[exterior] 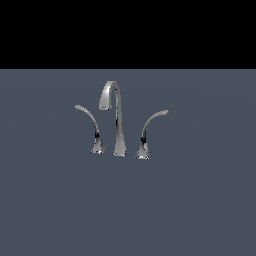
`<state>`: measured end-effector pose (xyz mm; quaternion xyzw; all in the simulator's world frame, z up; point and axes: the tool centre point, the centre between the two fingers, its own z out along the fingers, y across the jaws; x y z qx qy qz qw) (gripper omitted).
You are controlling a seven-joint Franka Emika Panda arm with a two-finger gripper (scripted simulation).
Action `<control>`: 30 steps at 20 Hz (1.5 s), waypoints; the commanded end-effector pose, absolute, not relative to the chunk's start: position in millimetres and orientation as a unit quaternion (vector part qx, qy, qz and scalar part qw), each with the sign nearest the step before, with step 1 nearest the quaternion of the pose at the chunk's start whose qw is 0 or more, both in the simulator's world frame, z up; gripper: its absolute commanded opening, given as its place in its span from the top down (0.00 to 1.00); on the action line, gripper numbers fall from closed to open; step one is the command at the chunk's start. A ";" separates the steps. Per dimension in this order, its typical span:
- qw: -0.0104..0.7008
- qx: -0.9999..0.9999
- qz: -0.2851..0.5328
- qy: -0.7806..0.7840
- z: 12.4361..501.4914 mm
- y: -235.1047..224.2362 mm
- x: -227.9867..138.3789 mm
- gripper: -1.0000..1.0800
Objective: Turn on the faucet by rotating a designated handle.
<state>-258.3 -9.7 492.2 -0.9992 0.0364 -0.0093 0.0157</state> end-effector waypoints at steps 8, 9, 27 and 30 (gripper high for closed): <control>0.035 -0.999 0.003 0.034 486.8 -3.3 -259.6 1.00; 0.038 -0.999 0.005 0.034 486.1 -2.4 -260.1 1.00; 0.062 -0.994 0.015 0.088 476.2 6.6 -229.0 1.00; 0.070 -0.991 0.020 0.115 470.9 10.8 -214.6 1.00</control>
